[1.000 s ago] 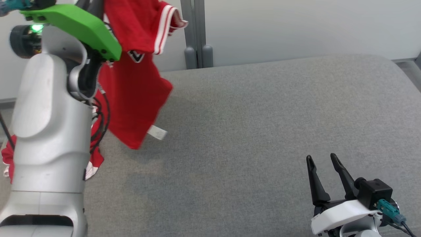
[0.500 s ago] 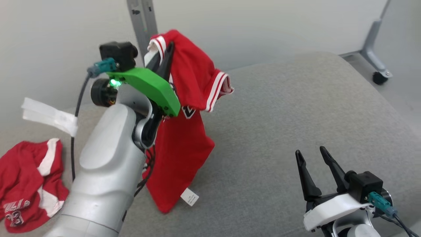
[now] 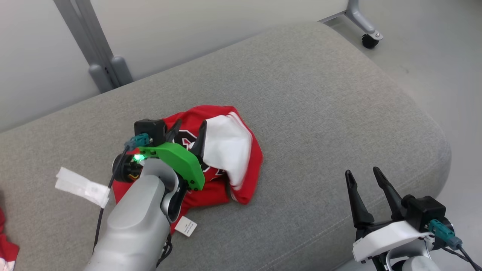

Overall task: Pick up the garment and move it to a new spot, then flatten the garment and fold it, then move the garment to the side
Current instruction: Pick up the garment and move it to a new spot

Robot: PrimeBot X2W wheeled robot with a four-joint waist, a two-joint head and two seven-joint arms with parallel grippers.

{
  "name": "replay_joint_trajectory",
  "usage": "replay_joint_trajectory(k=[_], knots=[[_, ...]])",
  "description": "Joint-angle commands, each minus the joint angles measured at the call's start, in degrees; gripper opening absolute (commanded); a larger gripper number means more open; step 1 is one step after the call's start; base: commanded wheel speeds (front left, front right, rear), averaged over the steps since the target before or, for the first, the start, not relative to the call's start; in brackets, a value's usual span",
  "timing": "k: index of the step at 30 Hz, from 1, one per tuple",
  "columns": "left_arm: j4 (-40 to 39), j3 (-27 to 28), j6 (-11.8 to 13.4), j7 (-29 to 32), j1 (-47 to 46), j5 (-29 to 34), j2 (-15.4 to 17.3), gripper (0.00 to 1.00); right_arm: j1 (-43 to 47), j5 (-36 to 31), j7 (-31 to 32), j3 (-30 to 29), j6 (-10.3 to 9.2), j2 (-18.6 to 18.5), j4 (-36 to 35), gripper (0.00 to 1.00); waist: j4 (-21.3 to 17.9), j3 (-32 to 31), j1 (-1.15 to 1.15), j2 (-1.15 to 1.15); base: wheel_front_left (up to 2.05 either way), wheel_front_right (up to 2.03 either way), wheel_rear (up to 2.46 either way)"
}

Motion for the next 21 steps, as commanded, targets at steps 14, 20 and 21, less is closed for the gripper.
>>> replay_joint_trajectory(k=[14, 20, 21], knots=[[-18.8, 7.5, 3.8, -5.5, 17.3, 3.4, 3.4, 1.00, -0.4, -2.4, -0.6, -5.8, 0.02, -0.1, 2.0, 1.00, 17.6, -5.5, 0.00, 0.00, 0.00, 0.00, 0.00], [-31.8, 15.8, 4.0, -5.5, 30.5, 9.9, 3.5, 1.00, 0.0, -3.1, -0.9, -6.0, 0.03, -0.1, 3.8, 1.00, 21.6, -7.1, 0.00, 0.00, 0.00, 0.00, 0.00], [-33.4, 17.2, 3.7, -5.4, 32.4, 10.7, 3.4, 1.00, 0.1, -3.3, -1.0, -5.8, 0.03, -0.1, 4.2, 1.00, 22.0, -7.2, 0.00, 0.00, 0.00, 0.00, 0.00]])
